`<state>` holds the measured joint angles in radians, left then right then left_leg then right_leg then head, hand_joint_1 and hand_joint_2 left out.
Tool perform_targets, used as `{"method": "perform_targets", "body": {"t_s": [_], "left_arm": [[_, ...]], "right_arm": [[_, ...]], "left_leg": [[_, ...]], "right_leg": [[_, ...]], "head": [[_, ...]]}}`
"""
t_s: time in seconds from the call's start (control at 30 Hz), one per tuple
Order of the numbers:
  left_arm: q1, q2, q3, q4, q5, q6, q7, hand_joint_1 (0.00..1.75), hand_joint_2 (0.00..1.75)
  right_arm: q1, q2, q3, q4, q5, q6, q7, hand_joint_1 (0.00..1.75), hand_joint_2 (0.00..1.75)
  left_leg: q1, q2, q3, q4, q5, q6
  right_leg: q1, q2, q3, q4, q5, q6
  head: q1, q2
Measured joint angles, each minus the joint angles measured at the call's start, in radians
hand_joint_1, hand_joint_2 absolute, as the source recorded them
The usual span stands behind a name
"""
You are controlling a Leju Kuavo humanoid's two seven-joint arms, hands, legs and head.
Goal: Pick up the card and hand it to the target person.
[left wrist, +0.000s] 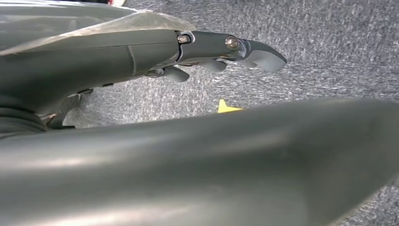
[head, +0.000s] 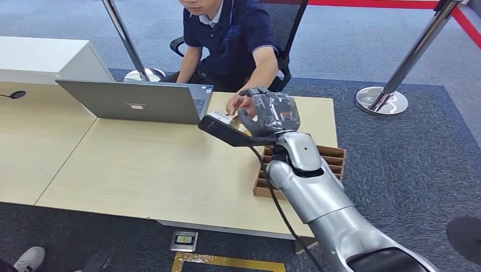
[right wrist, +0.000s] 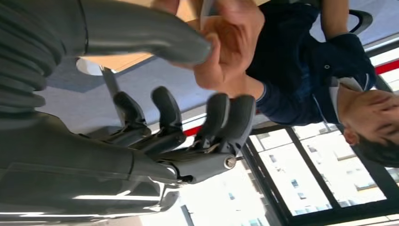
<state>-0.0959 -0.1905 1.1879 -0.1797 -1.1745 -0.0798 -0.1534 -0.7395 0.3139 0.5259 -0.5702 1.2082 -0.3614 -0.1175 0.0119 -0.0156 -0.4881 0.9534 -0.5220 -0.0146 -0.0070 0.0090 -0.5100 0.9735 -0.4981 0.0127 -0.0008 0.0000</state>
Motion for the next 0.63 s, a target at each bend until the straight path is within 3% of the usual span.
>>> {"method": "perform_targets", "body": {"t_s": [0.1, 0.23, 0.43, 0.63], "left_arm": [[0.000, 0.001, 0.000, 0.000, 0.005, 0.005, -0.001, 0.00, 0.00], [0.001, 0.002, 0.002, 0.000, 0.013, 0.009, 0.002, 0.00, 1.75], [0.007, 0.002, 0.002, 0.000, 0.013, 0.008, 0.014, 0.00, 1.75], [0.011, 0.004, 0.002, 0.000, 0.004, 0.007, 0.019, 0.00, 1.75]], "right_arm": [[-0.001, 0.008, 0.003, 0.013, -0.006, -0.016, 0.004, 0.00, 1.75], [0.004, 0.011, 0.005, 0.014, -0.029, -0.039, 0.004, 0.00, 1.75], [0.087, -0.021, 0.000, -0.102, -0.042, -0.066, 0.022, 0.00, 1.75], [0.311, -0.082, -0.038, -0.431, -0.034, -0.063, 0.043, 0.00, 1.75]], "left_leg": [[0.000, 0.000, 0.000, 0.000, 0.000, 0.000], [0.000, 0.000, 0.000, 0.000, 0.000, 0.000], [0.000, 0.000, 0.000, 0.000, 0.000, 0.000], [0.000, -0.001, -0.001, 0.000, -0.001, -0.001]], "right_leg": [[0.000, 0.000, 0.000, 0.000, 0.000, 0.000], [0.000, 0.000, 0.000, 0.000, 0.000, 0.000], [0.000, 0.000, 0.000, -0.001, 0.000, 0.000], [0.000, 0.000, -0.001, -0.002, -0.001, 0.000]], "head": [[0.000, 0.000], [0.000, 0.000], [0.000, 0.000], [0.000, 0.000]]}}
